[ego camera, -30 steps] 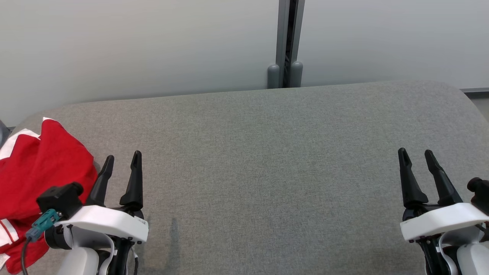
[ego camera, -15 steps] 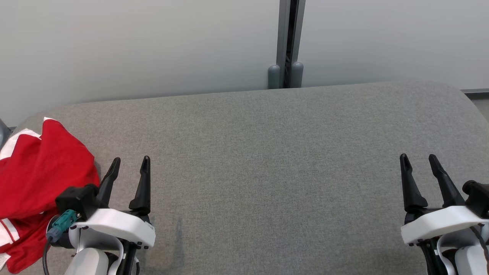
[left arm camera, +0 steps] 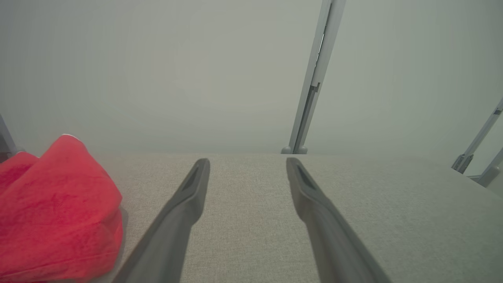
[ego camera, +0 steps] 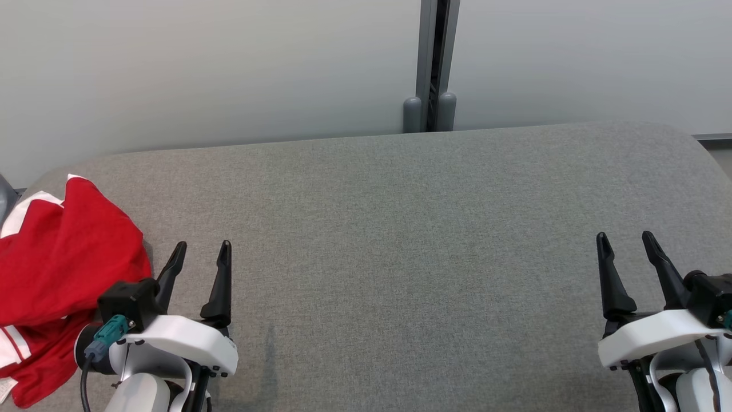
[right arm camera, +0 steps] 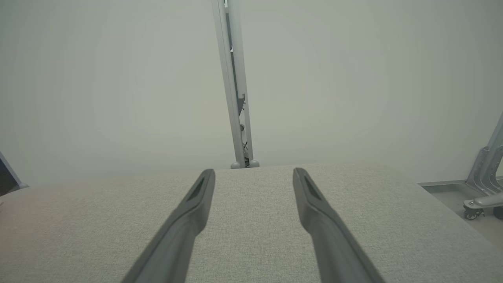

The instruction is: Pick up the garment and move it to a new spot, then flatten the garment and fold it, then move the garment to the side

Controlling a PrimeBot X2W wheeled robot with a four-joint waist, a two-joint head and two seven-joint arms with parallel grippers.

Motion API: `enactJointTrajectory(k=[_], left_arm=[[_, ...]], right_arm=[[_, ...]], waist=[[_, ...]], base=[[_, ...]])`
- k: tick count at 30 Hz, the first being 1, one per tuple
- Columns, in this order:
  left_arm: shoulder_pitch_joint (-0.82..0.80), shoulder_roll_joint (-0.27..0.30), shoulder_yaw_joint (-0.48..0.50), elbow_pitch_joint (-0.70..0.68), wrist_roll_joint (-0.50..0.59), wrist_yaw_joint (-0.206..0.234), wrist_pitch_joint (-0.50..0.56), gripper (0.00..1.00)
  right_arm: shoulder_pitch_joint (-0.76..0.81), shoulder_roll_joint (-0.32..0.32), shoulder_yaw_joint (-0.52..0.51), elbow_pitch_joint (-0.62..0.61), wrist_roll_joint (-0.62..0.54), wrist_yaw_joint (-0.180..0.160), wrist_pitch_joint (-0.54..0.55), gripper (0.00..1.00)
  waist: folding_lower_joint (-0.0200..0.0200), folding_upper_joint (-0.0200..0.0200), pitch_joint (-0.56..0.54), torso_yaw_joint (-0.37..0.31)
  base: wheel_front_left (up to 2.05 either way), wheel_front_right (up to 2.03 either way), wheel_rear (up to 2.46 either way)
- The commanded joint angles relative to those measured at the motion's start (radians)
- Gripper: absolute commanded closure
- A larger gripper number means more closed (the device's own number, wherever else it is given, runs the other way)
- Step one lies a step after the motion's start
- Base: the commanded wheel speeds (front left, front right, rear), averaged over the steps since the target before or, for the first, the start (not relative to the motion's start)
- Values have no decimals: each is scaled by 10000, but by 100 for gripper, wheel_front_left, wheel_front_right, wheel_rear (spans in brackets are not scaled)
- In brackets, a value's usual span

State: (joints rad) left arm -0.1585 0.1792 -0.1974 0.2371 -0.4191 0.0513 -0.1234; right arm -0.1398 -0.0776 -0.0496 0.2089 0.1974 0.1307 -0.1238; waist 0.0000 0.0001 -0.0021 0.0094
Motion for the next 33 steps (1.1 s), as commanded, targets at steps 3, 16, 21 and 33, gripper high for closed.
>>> enactJointTrajectory(k=[3, 16, 21, 33], left_arm=[[-245, 120, -42, 3, 241, 92, 43, 0], [-318, 129, -178, 178, 604, 305, -4, 0], [-349, 163, -251, 227, 771, 363, -29, 0], [-394, 144, -330, 228, 800, 467, 36, 0]], right_arm=[[-158, 6, -144, -4, -225, 0, -37, 0], [-100, 109, -242, 45, -841, 0, -38, 0], [-119, 119, -258, 41, -1059, 0, -93, 0], [-152, 159, -299, 160, -1102, 0, -194, 0]], waist=[[0, -1, 11, 3], [0, -1, 32, 43], [0, -1, 32, 63], [0, -1, 19, 158]], base=[[0, 0, 0], [0, 0, 0], [0, 0, 0], [0, 0, 0]])
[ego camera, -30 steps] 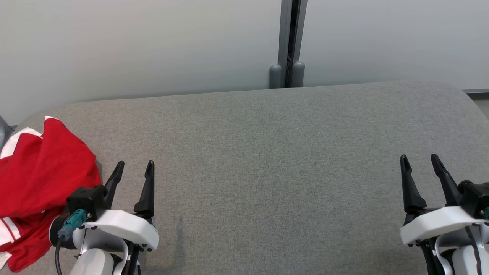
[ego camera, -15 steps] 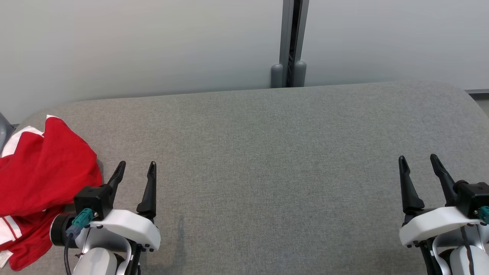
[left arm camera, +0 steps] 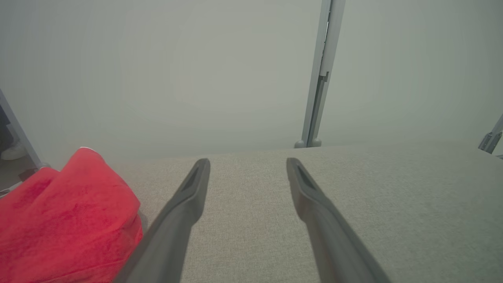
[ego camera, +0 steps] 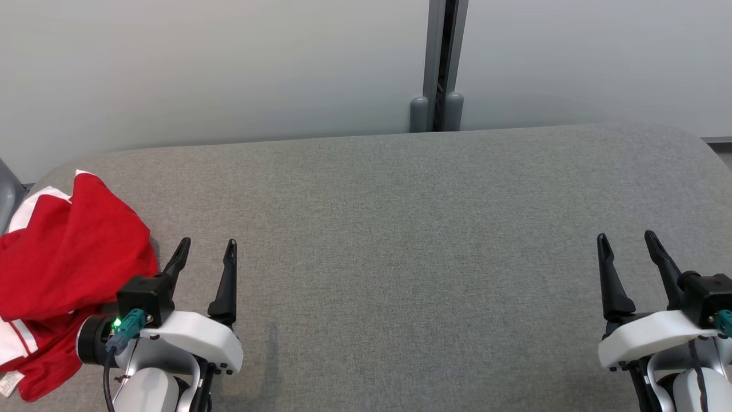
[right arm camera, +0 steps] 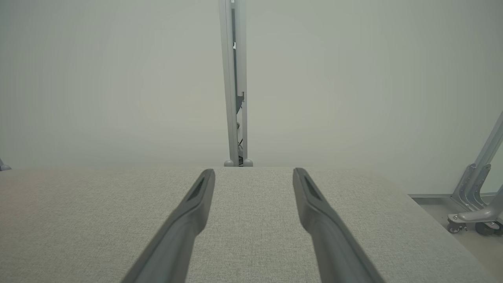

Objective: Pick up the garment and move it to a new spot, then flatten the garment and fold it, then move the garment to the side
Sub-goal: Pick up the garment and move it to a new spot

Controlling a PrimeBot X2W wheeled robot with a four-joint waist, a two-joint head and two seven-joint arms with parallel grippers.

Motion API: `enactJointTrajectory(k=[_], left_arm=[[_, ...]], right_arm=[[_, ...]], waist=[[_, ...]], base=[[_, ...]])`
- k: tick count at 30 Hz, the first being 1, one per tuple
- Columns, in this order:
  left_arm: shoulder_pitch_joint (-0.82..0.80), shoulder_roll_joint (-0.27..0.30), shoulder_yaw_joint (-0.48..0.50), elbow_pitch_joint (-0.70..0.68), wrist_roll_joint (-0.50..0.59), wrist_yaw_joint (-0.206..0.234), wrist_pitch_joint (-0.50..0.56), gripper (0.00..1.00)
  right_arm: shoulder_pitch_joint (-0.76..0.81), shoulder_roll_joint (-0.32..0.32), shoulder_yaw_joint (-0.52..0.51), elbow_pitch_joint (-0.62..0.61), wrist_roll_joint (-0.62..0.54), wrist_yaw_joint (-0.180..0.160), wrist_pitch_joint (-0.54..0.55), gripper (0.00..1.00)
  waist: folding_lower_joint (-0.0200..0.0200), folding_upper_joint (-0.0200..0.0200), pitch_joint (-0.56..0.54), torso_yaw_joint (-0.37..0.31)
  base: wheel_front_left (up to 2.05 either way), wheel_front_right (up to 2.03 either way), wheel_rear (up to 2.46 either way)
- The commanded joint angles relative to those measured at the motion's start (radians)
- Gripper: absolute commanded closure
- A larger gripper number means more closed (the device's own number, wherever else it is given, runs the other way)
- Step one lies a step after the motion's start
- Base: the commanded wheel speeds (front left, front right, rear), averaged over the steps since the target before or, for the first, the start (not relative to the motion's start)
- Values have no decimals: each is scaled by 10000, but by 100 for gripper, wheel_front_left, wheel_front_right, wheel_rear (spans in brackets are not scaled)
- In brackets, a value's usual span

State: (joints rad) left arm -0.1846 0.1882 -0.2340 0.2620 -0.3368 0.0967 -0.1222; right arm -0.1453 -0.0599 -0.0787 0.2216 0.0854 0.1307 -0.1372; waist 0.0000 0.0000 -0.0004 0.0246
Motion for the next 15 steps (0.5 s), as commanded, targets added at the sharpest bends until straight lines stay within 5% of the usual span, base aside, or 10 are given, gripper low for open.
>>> enactJointTrajectory(k=[1, 15], left_arm=[[-145, 41, 44, -18, -60, 22, 37, 0], [-373, 70, 232, -7, -334, 182, -110, 0]], right_arm=[[-107, -16, -14, 33, 26, 0, -62, 0], [-117, -34, 94, -418, 215, 0, 11, 0]], waist=[[0, 0, 3, 24], [0, 0, 140, 1467]], base=[[0, 0, 0], [0, 0, 0]])
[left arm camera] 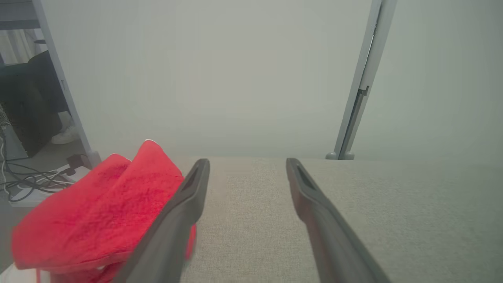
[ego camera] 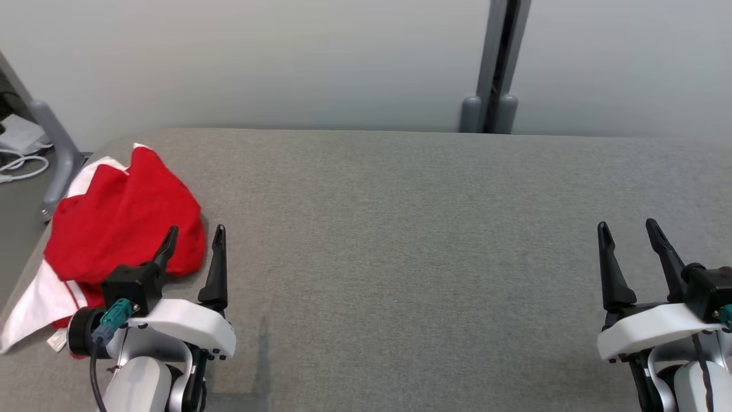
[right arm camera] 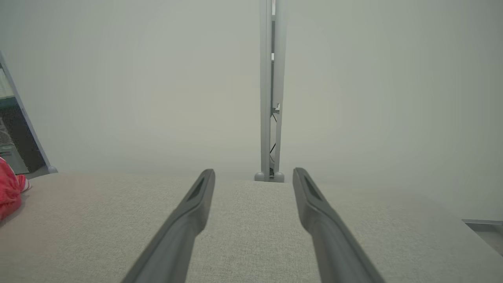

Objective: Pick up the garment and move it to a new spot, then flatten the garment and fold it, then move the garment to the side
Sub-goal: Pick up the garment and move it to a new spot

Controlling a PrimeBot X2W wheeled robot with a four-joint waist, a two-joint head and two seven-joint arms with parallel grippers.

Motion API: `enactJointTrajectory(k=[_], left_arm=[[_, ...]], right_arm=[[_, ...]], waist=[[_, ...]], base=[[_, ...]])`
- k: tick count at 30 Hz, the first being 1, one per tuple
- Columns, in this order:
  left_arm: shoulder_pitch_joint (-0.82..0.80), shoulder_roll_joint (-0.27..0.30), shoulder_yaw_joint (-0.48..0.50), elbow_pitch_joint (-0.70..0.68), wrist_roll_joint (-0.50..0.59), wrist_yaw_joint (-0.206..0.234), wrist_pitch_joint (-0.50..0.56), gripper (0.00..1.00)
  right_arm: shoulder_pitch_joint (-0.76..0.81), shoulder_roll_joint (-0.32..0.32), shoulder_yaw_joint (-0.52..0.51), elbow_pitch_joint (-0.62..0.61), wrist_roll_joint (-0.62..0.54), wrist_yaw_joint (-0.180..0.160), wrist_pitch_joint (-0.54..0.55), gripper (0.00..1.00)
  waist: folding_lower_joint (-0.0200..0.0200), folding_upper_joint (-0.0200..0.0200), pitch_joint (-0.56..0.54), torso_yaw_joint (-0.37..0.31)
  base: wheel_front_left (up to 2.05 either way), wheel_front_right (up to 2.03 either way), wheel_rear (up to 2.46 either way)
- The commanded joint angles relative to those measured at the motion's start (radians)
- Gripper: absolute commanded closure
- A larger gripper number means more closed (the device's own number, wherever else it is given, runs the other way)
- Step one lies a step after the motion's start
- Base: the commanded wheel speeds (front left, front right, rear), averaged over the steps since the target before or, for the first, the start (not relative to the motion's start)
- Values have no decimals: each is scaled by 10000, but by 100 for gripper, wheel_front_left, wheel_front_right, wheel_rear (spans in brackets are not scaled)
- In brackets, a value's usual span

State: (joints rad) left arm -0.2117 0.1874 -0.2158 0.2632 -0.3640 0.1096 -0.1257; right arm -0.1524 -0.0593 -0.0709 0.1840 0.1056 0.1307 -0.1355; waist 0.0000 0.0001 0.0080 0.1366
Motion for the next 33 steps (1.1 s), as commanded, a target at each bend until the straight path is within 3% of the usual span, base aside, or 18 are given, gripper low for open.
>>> enactJointTrajectory(k=[1, 14, 33], left_arm=[[-99, 86, 72, -23, -78, 62, -82, 0], [44, 232, 295, -55, -287, 225, -169, 0], [-95, 237, 195, -78, -433, 319, -151, 0]], right_arm=[[-51, -40, 17, -90, 34, 0, 16, 0], [-159, -20, 301, -377, 130, -1, 187, 0], [-150, 5, 314, -318, 170, -1, 137, 0]], waist=[[0, -1, 75, 510], [0, -1, 103, 2094], [0, -1, 77, 2369]], base=[[0, 0, 0], [0, 0, 0], [0, 0, 0]])
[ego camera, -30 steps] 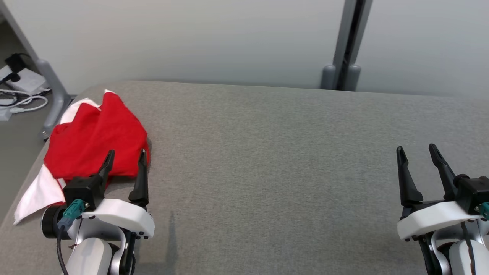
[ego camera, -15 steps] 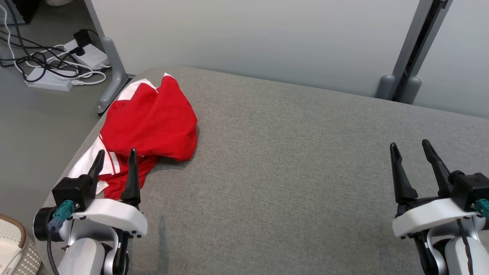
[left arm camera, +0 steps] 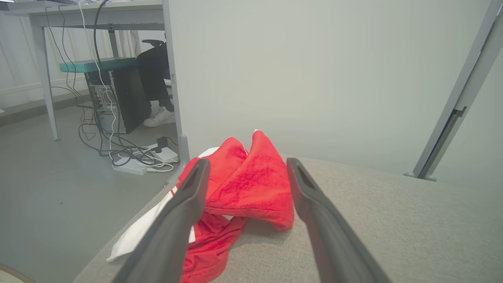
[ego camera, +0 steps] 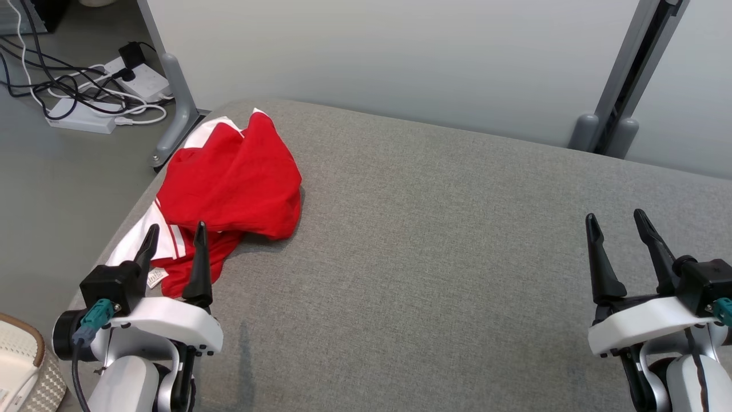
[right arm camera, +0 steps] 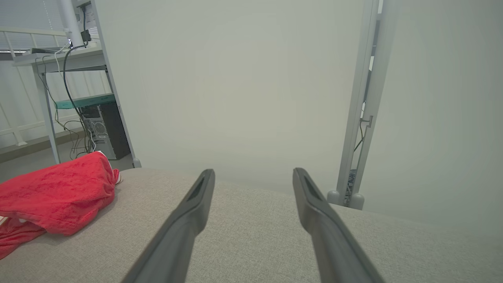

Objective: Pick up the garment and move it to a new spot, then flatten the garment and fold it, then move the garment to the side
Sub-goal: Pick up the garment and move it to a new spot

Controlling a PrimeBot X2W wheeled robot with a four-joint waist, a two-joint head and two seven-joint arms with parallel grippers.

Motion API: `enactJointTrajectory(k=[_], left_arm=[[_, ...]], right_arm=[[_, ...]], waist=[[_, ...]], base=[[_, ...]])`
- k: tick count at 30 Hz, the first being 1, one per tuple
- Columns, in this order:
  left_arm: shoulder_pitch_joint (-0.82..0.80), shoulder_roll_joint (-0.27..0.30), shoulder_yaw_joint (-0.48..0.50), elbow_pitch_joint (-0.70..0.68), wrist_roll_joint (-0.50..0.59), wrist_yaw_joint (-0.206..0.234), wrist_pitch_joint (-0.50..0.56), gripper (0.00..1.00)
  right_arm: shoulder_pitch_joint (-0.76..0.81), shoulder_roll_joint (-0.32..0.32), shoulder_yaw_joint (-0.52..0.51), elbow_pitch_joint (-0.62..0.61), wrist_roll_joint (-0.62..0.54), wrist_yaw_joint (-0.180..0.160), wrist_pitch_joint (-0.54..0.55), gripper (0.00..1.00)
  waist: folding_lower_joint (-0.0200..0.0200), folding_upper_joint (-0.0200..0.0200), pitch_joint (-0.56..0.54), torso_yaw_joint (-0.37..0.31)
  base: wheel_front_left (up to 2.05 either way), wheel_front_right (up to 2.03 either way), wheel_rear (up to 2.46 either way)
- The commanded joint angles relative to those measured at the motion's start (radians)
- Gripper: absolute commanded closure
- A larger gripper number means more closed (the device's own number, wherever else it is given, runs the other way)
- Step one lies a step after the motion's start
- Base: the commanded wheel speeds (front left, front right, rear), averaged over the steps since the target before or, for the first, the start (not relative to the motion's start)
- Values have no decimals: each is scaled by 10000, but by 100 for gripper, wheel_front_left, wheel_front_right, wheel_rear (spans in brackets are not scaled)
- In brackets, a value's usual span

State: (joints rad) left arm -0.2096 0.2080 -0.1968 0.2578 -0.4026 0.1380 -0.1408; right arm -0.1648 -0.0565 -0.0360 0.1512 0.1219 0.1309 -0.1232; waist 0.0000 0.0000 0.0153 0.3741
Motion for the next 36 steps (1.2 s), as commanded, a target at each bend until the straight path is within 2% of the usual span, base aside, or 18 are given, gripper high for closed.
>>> enactJointTrajectory(k=[1, 5, 13, 23, 33, 34, 36], left_arm=[[-146, 43, 24, -46, -81, 49, 30, 0], [-380, 82, 150, -167, -181, 100, 57, 0], [-1397, 286, 522, 534, -974, -349, 832, 0], [-3018, 639, 928, 3385, -1562, -1015, 778, 0], [-4404, 898, 945, 5730, -1916, -1705, 1103, 0], [-4528, 905, 918, 5929, -1923, -1754, 1128, 14], [-4747, 934, 866, 6230, -1872, -1818, 1036, 100]], right_arm=[[-48, -23, -32, -12, 7, -3, 36, 0], [-181, -37, 8, -158, 18, -1, 91, 0], [-749, -234, 368, -748, -33, -3, 459, 0], [-1377, -552, 595, -1403, -127, -3, 881, 0], [-1640, -676, 503, -1644, -157, -3, 943, 0], [-1675, -675, 493, -1640, -151, -3, 927, 0], [-1717, -674, 446, -1613, -157, -3, 906, 0]], waist=[[0, 0, 39, -23], [0, 0, 261, -143], [0, 0, 1566, -819], [0, 0, 3285, -1724], [0, 0, 4131, -1943], [0, 0, 4166, -1944], [0, 0, 4206, -1937]], base=[[0, 0, 0], [0, 0, 0], [0, 0, 0], [0, 0, 0], [0, 0, 0], [0, 0, 0], [0, 0, 0]])
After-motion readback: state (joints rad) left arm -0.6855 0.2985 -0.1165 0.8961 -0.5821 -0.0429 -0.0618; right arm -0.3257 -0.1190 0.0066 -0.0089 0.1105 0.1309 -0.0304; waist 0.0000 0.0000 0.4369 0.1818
